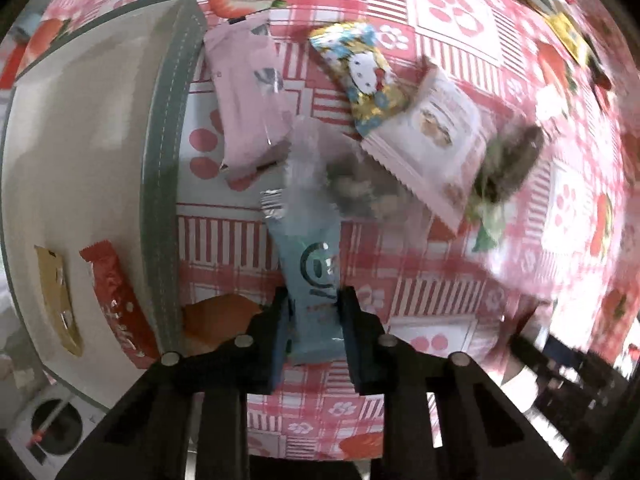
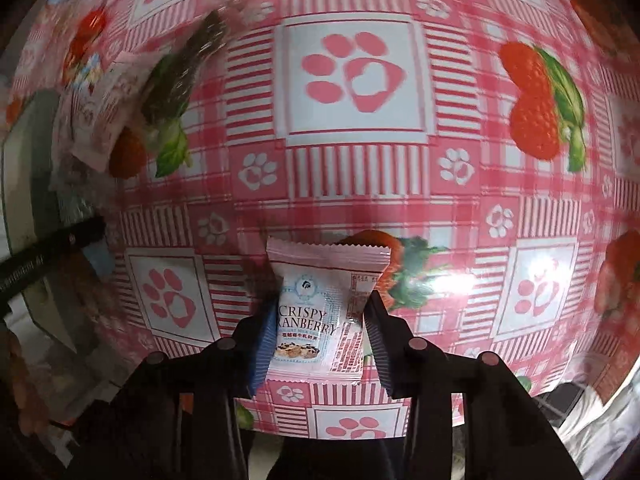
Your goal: Organize snacks
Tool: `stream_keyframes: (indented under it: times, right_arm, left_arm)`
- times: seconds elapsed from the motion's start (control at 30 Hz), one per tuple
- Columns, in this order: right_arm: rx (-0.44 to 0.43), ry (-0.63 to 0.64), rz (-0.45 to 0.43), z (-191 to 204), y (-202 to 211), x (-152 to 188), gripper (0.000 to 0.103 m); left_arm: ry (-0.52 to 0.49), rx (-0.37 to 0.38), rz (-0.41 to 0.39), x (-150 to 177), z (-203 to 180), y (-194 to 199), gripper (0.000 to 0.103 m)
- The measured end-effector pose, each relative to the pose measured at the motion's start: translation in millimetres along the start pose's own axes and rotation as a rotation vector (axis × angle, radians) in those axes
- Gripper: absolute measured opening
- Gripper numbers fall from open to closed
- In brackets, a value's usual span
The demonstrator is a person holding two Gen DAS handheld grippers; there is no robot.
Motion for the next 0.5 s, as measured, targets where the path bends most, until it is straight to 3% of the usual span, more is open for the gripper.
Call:
stream_keyframes:
  times: [0.27, 0.5]
  right_arm:
    - [-0.023, 0.012, -0.001, -9.9, 15.5, 14.2, 0.044]
    - [-0.037, 0.039, -0.004, 1.7, 39.4, 21.6, 0.044]
  left_arm:
    - [-0.134, 0.012, -0.003, 45.4, 1.6, 9.8, 0.026]
    - [-0.193, 0.03, -0.064, 81.7, 13.0, 41.2, 0.026]
Point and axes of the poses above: each gripper's, at about its wrist camera, not at the fingertips, and y roughly against the way its jaws point, z to its left, x to its underside, the point moved 2 cm from there along -y, roughly the way its jaws point, and after that the axes turned 14 degrees about z, right-handed, at the moved point
